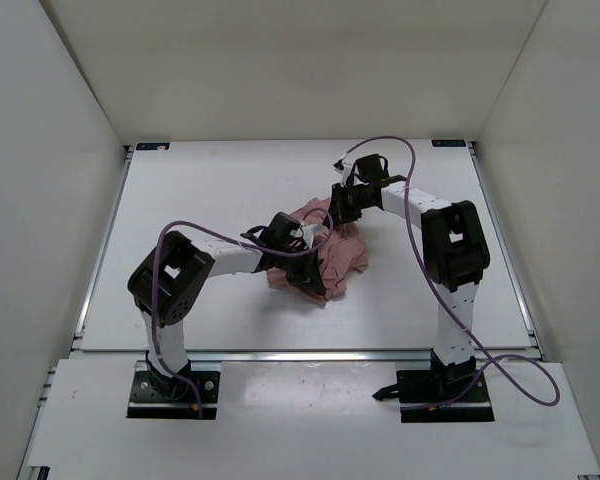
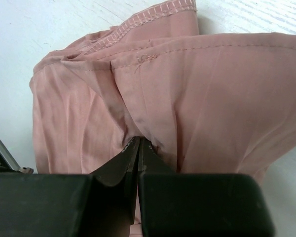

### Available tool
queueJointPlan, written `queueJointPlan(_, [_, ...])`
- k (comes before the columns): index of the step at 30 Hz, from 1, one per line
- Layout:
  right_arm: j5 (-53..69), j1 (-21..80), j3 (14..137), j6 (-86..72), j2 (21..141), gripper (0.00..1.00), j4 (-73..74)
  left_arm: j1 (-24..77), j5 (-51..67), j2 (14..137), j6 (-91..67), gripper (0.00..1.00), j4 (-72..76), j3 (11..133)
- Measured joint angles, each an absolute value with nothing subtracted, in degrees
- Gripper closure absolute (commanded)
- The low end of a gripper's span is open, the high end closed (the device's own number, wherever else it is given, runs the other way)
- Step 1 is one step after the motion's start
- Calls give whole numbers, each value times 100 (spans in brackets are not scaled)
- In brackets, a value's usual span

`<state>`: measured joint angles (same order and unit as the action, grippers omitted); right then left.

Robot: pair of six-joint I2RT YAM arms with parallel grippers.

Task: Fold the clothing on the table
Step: Fold the skirt

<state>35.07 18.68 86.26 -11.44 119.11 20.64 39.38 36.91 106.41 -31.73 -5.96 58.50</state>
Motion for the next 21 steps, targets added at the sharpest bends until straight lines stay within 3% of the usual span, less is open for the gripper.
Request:
queueJointPlan(11, [3422,1861,8748,-987,11983,98,2307,3898,3791,10475,-2683,100,-1417,5666])
queueJointPlan(13, [3367,1857,8801,-963,11931,89,2440,3658,3800,10210,-2582,100,-1688,5682])
queueJointPlan(15, [3301,1857,8831,-937,11804,69,2541,3352,3830,9900,-2528,100,-1874,5765])
queueJointPlan(17, [3240,1828,8831,-904,11598,56,2652,3046,3903,9555,-2543,100,-1865,5850])
queueJointPlan(21, [3103,1767,8672,-871,10938,45,2742,2499,3931,9026,-2700,100,-1380,5859])
